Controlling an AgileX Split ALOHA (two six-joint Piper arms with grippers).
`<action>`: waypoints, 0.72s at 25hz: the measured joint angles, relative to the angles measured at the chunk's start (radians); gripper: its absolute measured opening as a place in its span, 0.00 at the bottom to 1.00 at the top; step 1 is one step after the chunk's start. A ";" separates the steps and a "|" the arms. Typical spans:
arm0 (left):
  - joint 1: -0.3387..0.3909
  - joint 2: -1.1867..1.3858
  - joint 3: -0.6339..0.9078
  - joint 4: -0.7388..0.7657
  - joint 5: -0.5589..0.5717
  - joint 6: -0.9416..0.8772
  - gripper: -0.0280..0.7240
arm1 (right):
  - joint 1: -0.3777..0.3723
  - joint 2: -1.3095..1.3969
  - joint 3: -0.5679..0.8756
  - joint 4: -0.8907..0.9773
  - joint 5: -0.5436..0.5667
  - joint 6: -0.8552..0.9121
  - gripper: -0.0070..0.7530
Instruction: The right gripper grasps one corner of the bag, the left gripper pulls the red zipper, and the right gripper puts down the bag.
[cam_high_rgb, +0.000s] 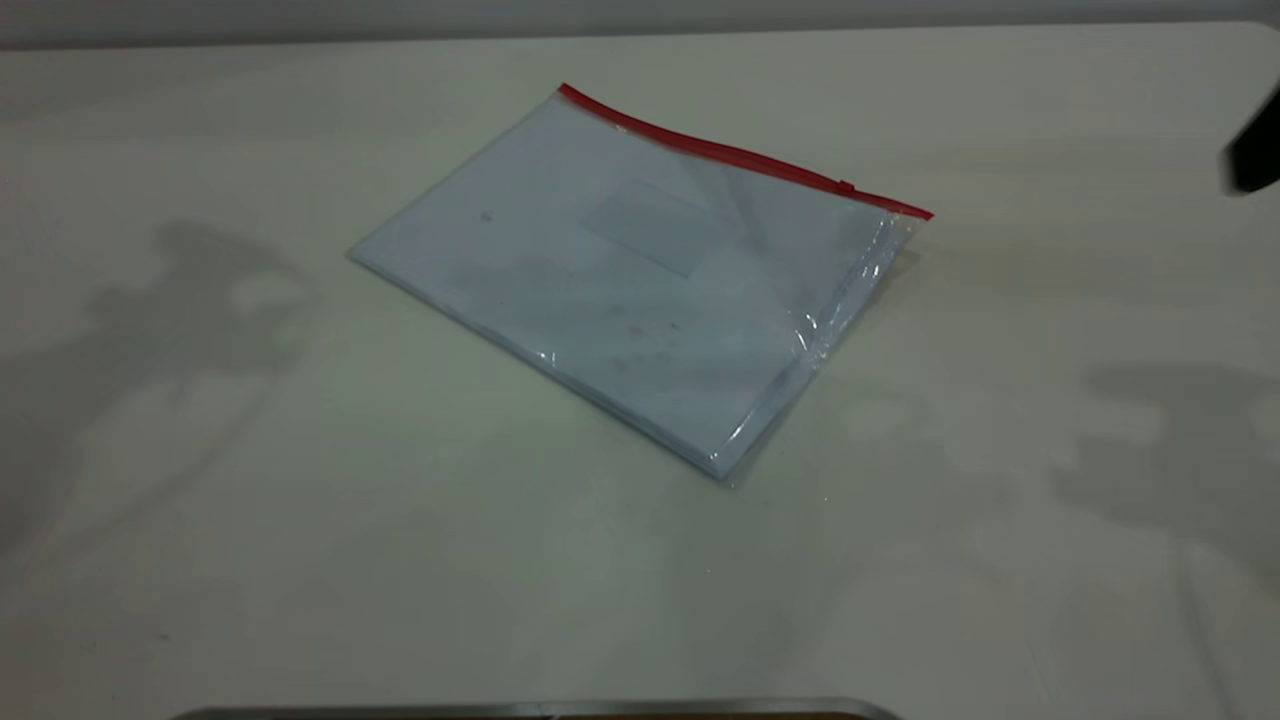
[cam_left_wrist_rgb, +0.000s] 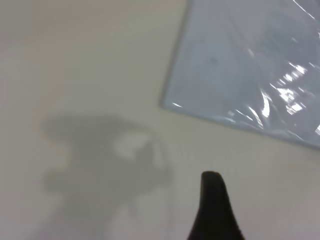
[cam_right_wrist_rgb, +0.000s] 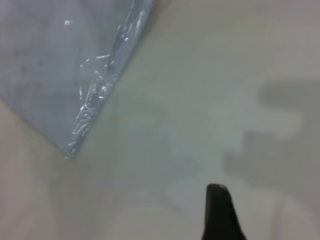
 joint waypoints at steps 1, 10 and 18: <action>0.000 0.017 -0.012 -0.012 0.022 0.010 0.82 | 0.000 0.056 -0.018 0.057 -0.007 -0.076 0.69; -0.001 0.126 -0.054 -0.024 0.103 0.022 0.82 | 0.000 0.475 -0.258 0.604 0.121 -0.716 0.69; -0.010 0.138 -0.055 -0.042 0.103 0.025 0.82 | 0.000 0.716 -0.389 0.870 0.207 -1.026 0.69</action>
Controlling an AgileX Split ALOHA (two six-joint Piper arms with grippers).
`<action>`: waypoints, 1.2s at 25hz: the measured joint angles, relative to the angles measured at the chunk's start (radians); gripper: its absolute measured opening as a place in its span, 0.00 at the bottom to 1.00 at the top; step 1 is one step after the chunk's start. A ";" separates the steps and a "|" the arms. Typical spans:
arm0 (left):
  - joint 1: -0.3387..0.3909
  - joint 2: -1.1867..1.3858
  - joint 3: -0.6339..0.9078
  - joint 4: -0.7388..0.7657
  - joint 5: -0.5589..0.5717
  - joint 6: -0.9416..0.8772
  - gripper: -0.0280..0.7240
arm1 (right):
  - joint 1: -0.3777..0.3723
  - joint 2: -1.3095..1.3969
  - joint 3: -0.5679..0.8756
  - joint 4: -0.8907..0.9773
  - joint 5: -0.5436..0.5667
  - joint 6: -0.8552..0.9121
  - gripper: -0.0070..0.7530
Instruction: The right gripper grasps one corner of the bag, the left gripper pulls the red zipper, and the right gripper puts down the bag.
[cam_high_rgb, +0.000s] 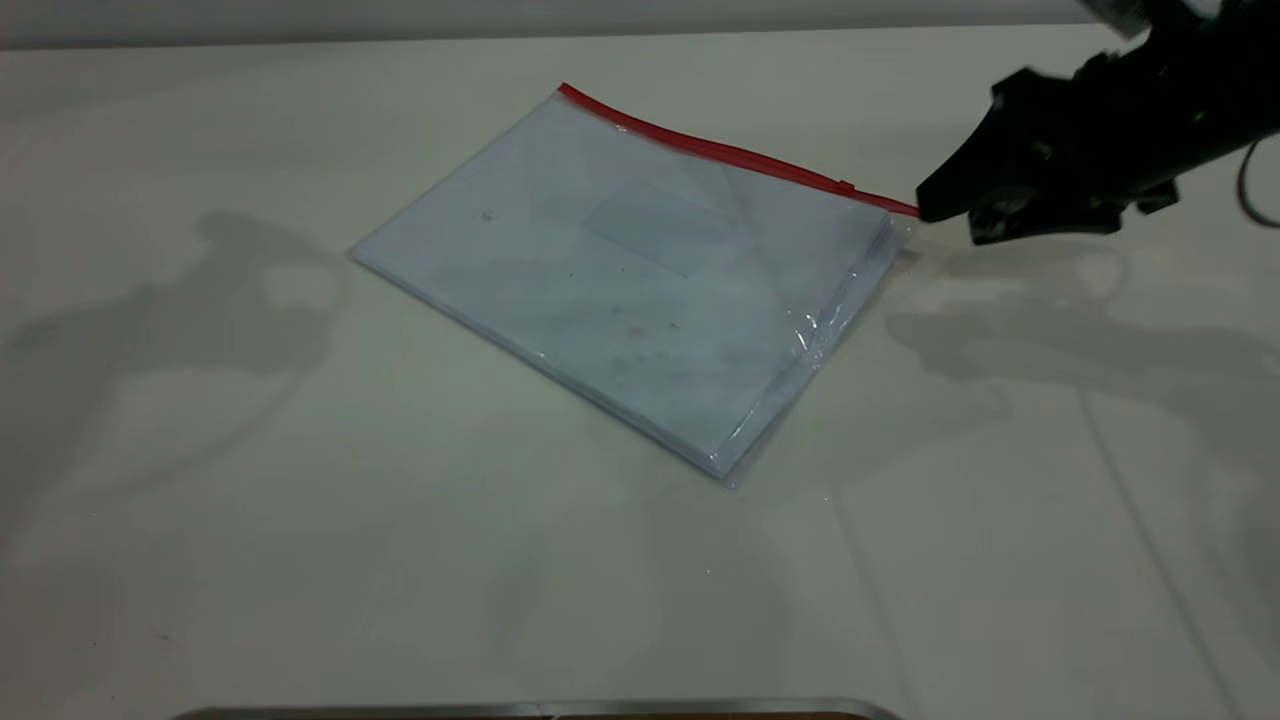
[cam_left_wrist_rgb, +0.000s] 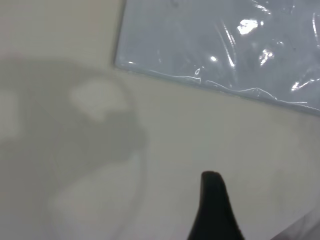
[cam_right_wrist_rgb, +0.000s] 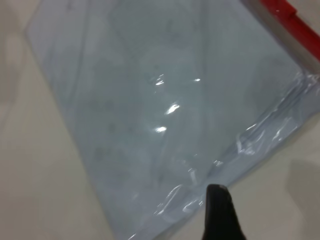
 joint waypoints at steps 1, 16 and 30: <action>-0.006 0.000 0.000 0.000 0.000 0.001 0.82 | 0.000 0.025 -0.014 0.010 0.000 -0.018 0.69; -0.084 0.000 0.000 -0.004 -0.001 0.006 0.82 | 0.000 0.209 -0.160 0.161 0.004 -0.220 0.69; -0.084 0.000 0.000 -0.004 -0.036 0.006 0.82 | 0.019 0.321 -0.258 0.212 0.146 -0.252 0.69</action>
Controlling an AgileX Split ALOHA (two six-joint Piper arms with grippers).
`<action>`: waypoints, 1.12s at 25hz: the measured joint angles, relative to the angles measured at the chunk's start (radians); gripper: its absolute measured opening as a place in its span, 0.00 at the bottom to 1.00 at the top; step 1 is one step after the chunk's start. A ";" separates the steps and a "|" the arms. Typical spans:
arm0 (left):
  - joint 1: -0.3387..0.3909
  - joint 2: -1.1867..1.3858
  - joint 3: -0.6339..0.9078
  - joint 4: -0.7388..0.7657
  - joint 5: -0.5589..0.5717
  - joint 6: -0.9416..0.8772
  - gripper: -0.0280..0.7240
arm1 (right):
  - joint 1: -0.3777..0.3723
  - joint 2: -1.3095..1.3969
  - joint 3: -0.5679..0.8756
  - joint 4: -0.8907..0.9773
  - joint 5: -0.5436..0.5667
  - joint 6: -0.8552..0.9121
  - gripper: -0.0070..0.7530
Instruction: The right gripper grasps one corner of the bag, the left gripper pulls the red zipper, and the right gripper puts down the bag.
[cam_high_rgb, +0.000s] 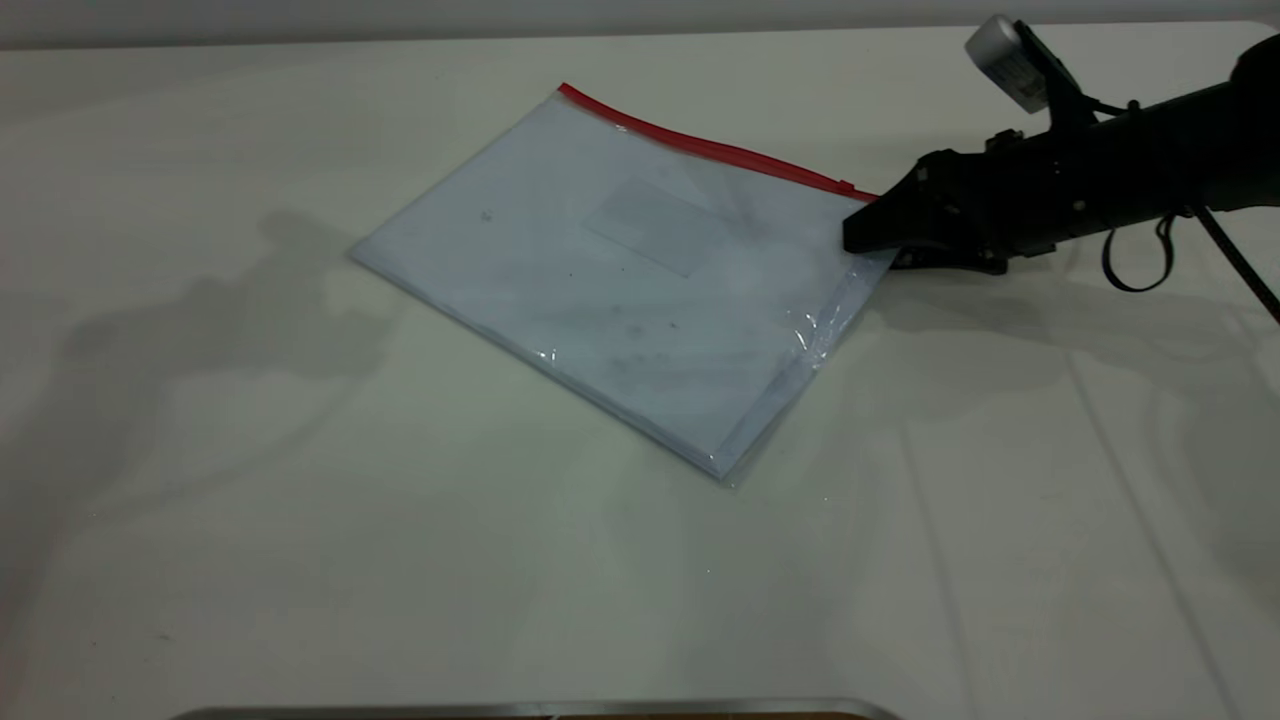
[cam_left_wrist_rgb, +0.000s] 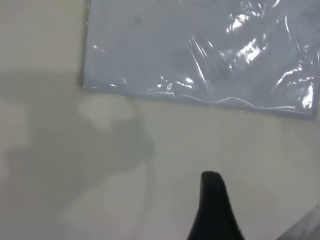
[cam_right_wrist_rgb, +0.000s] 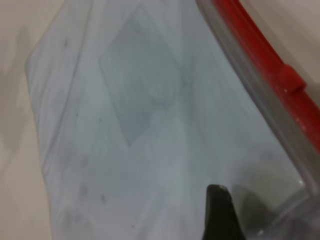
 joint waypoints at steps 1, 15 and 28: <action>0.000 0.000 0.000 0.000 -0.003 0.000 0.82 | 0.004 0.000 -0.001 0.008 0.003 -0.006 0.68; 0.000 0.059 0.000 -0.035 -0.090 0.273 0.82 | 0.021 0.002 -0.124 -0.151 0.183 -0.102 0.05; -0.074 0.257 -0.059 -0.228 -0.086 0.617 0.82 | 0.141 0.002 -0.394 -0.710 0.358 0.231 0.05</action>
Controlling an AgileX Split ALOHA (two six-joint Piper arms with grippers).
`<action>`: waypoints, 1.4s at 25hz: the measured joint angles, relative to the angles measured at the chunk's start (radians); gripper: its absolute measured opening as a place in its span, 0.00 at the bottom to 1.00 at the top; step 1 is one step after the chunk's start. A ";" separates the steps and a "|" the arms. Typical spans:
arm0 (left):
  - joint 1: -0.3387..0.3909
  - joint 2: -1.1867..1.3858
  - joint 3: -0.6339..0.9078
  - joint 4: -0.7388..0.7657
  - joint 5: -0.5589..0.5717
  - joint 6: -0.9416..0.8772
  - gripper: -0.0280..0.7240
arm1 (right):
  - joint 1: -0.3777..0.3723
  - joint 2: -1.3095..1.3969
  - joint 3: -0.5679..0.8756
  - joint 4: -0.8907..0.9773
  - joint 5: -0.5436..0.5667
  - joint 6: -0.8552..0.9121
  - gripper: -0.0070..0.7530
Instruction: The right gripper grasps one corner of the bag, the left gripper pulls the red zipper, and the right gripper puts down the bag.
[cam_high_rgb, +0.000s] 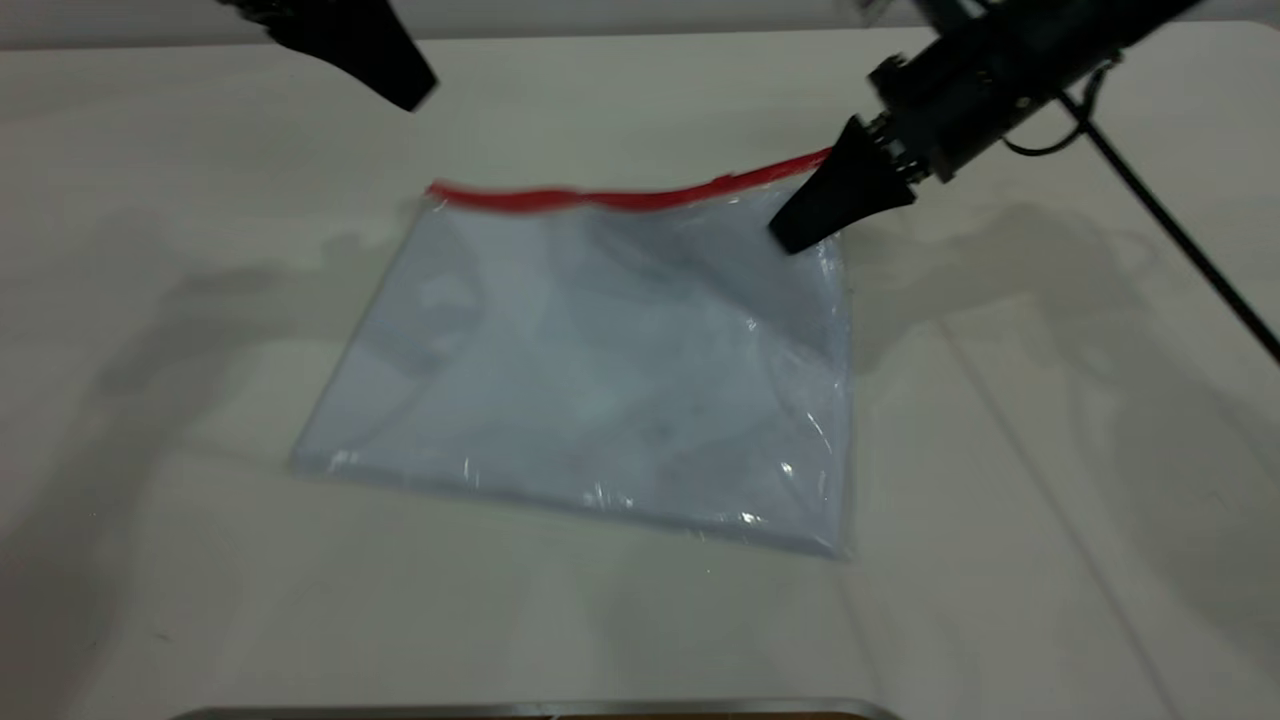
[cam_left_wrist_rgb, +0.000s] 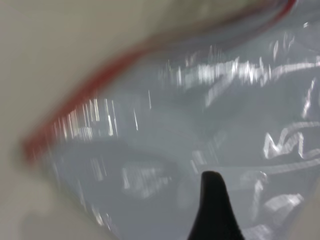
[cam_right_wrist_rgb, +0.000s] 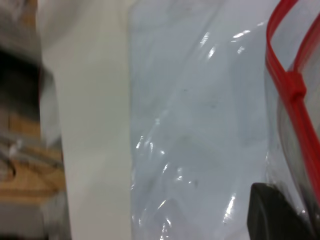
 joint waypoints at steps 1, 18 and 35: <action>-0.008 0.006 -0.012 0.000 0.007 0.006 0.82 | 0.021 0.000 -0.012 -0.022 0.000 0.013 0.05; -0.046 0.076 -0.050 -0.030 0.051 0.251 0.82 | 0.140 0.006 -0.093 0.113 -0.050 -0.256 0.05; -0.088 0.176 -0.051 -0.264 -0.027 0.413 0.82 | 0.140 0.012 -0.093 0.158 -0.061 -0.389 0.05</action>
